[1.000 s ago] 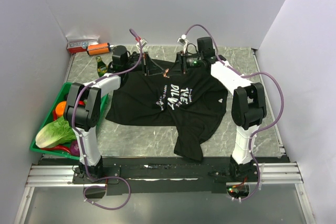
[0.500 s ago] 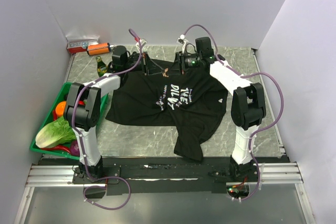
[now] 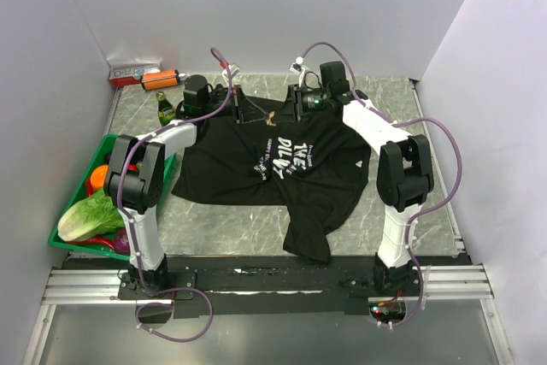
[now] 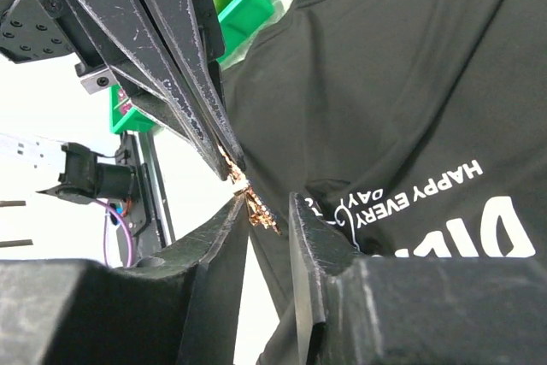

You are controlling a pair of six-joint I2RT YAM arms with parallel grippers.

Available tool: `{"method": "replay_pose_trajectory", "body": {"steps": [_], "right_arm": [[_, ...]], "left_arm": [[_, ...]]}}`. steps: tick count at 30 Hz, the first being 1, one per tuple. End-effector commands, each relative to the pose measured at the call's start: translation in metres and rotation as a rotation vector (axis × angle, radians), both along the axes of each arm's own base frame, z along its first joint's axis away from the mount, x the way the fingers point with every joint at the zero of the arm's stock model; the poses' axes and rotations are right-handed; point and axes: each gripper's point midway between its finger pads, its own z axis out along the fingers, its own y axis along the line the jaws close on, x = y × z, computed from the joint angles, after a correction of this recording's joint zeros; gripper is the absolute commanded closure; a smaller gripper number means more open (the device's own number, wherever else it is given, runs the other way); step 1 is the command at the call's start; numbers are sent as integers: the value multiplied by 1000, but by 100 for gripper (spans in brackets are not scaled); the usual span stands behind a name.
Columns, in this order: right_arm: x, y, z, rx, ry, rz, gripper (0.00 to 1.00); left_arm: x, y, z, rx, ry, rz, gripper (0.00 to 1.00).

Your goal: Remove the brooch from the garment

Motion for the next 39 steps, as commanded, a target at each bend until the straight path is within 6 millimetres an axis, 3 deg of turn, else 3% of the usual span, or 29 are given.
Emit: {"method": "replay_pose_trajectory", "body": {"steps": [1,6,26,34,39], "right_arm": [[8,-16,15,16,-69,-36,65],[-1,-14,21,45,-78,11,58],[-18,-10,37,138,-101,127,53],[-13,-10,38,157,-99,133,67],[-8,-9,39,157,-105,123,62]], "left_arm": [[-14,2,38,-27,-123,-41,99],[-15,2,38,-28,-123,-41,99],[-10,4,34,-30,-109,-35,99],[-12,4,33,-34,-99,-52,99],[-14,4,32,-31,-95,-62,99]]}}
